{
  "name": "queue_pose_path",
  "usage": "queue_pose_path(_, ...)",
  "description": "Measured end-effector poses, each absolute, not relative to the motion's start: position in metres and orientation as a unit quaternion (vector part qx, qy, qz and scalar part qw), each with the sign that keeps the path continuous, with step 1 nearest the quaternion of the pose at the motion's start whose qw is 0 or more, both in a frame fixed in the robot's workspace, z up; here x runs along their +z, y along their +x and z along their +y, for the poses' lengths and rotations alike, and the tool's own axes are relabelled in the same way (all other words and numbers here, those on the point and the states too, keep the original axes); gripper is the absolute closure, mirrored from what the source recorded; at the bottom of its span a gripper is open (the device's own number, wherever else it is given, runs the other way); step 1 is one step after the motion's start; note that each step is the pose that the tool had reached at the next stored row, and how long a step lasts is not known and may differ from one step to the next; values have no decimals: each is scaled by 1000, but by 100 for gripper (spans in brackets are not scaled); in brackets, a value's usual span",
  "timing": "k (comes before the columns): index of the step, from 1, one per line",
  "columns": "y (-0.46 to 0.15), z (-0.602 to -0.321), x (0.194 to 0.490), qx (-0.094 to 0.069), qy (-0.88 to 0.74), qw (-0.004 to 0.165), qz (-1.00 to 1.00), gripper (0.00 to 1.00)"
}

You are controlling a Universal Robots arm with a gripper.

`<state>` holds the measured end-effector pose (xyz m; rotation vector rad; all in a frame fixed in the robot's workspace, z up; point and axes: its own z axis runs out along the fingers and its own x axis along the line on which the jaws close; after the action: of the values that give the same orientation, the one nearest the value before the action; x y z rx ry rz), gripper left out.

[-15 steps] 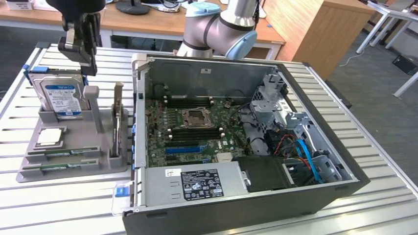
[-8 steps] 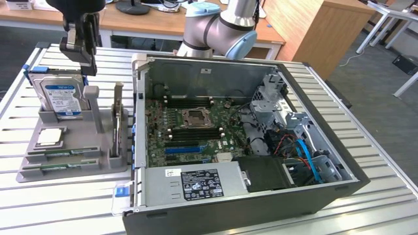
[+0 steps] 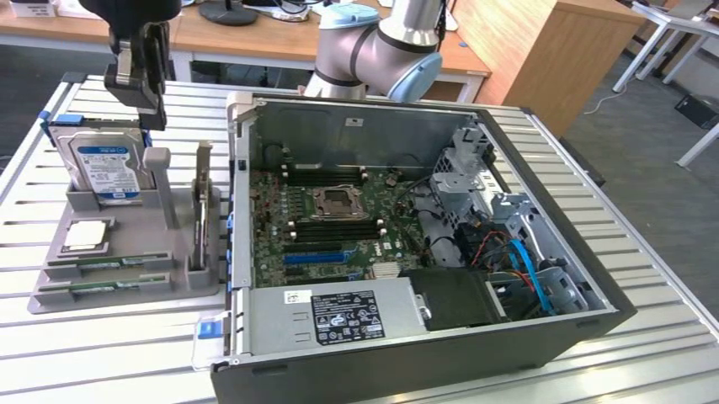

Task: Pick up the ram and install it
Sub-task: 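Pick up the ram and move it above insertion slot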

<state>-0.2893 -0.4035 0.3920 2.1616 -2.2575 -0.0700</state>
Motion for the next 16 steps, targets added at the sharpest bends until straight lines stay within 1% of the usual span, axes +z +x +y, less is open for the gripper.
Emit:
queue_pose_path(12, -289, -404, 392, -22, 691, 8, -722, 89)
queue_pose_path(13, -289, -404, 392, -22, 691, 8, -722, 83)
queue_pose_path(14, -289, -404, 392, -22, 691, 8, -722, 83)
queue_pose_path(16, -289, -404, 392, -22, 691, 8, -722, 71)
